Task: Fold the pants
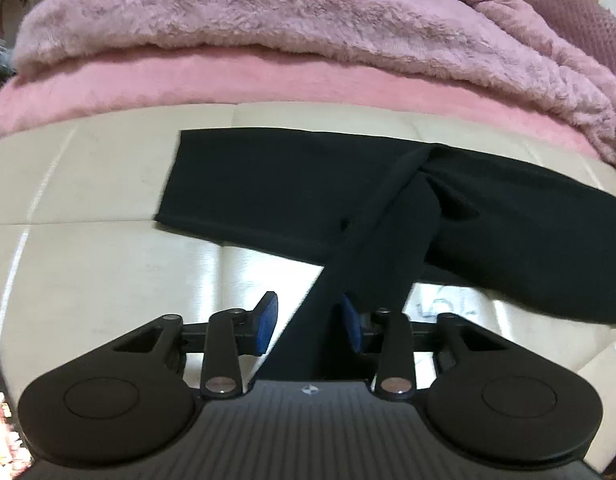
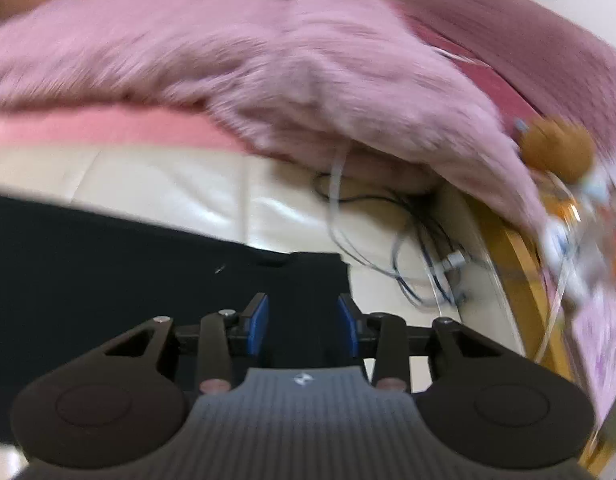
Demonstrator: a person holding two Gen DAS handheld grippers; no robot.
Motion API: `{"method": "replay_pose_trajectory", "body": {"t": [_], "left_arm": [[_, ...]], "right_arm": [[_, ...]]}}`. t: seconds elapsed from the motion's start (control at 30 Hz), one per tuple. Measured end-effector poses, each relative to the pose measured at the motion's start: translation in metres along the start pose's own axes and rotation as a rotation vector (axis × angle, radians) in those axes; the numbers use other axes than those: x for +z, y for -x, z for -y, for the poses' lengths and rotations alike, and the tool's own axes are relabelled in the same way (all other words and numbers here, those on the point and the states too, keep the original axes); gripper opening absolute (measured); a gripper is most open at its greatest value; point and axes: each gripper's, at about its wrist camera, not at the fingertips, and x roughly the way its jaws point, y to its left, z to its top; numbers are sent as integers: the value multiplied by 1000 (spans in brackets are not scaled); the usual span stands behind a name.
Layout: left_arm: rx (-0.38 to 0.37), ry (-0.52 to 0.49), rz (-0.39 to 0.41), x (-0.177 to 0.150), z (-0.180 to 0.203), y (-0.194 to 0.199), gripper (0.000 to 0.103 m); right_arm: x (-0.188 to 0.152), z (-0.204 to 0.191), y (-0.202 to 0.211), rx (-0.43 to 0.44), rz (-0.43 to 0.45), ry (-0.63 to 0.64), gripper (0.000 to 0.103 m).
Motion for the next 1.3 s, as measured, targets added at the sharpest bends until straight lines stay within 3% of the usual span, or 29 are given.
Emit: {"method": "replay_pose_trajectory", "body": {"t": [0.03, 0.13, 0.33, 0.53, 0.9, 1.03, 1.27, 1.3], "left_arm": [[-6, -5, -5, 0, 2, -1, 17], [12, -13, -4, 2, 9, -4, 1], [83, -4, 28, 13, 17, 3, 1], [144, -13, 39, 27, 16, 8, 1], [189, -21, 42, 39, 17, 4, 1], [203, -32, 29, 40, 17, 2, 1], [241, -34, 65, 47, 13, 6, 1], [248, -40, 70, 49, 13, 7, 1]], "right_arm": [[4, -3, -4, 7, -14, 64, 32], [12, -3, -13, 34, -54, 215, 31], [37, -11, -49, 126, -176, 519, 31], [67, -27, -96, 178, -308, 731, 30], [87, -19, -138, 283, -568, 871, 30], [85, -22, -145, 299, -581, 891, 29], [71, -11, -101, 257, -444, 854, 2], [69, -7, -93, 255, -424, 832, 2]]}}
